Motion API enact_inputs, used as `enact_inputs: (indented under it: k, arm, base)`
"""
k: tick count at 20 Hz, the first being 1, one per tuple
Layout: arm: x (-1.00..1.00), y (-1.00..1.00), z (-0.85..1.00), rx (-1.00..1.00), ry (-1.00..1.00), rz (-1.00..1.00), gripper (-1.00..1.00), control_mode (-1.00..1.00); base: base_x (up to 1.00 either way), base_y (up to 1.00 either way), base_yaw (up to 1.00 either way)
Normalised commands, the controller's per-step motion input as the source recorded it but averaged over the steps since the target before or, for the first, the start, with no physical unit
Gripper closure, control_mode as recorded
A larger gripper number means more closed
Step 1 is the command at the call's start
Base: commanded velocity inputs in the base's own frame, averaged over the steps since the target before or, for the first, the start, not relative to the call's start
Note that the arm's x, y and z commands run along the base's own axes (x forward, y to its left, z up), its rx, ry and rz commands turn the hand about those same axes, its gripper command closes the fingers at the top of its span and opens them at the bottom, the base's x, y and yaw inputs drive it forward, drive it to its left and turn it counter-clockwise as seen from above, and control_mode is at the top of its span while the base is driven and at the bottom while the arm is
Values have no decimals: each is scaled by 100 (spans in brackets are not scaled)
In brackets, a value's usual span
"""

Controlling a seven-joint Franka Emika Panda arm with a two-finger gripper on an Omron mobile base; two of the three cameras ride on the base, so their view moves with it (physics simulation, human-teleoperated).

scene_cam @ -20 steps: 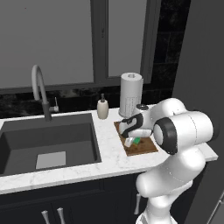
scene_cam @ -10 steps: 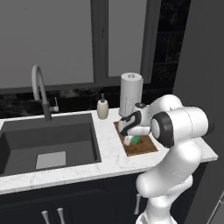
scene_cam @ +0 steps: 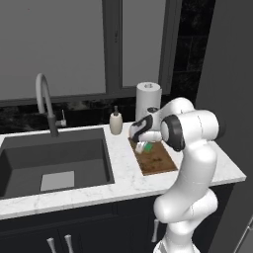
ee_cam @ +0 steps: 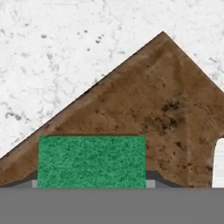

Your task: Pick up the sponge from the counter and clean the cutting board by briefly scrubbing or pressing down on the cutting board. Once finished, release the sponge.

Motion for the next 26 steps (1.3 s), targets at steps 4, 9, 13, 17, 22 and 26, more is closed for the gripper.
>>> enact_inputs:
  k: [4, 9, 13, 17, 22, 26]
  arm:
    - [48, 0, -8, 0, -11, 0, 100, -100]
    - [-26, 0, -17, 0, -16, 0, 100, -100]
    - [-91, 0, -29, 0, -12, 0, 100, -100]
    - [-100, 0, -28, 0, -8, 0, 100, -100]
    - [-93, 0, -19, 0, 0, 0, 100, -100]
    - [-48, 1, -6, 0, 7, 0, 100, -100]
  base:
    - [0, 0, 0]
    - [0, 0, 0]
    - [0, 0, 0]
    - [0, 0, 0]
    - [0, 0, 0]
    - [0, 0, 0]
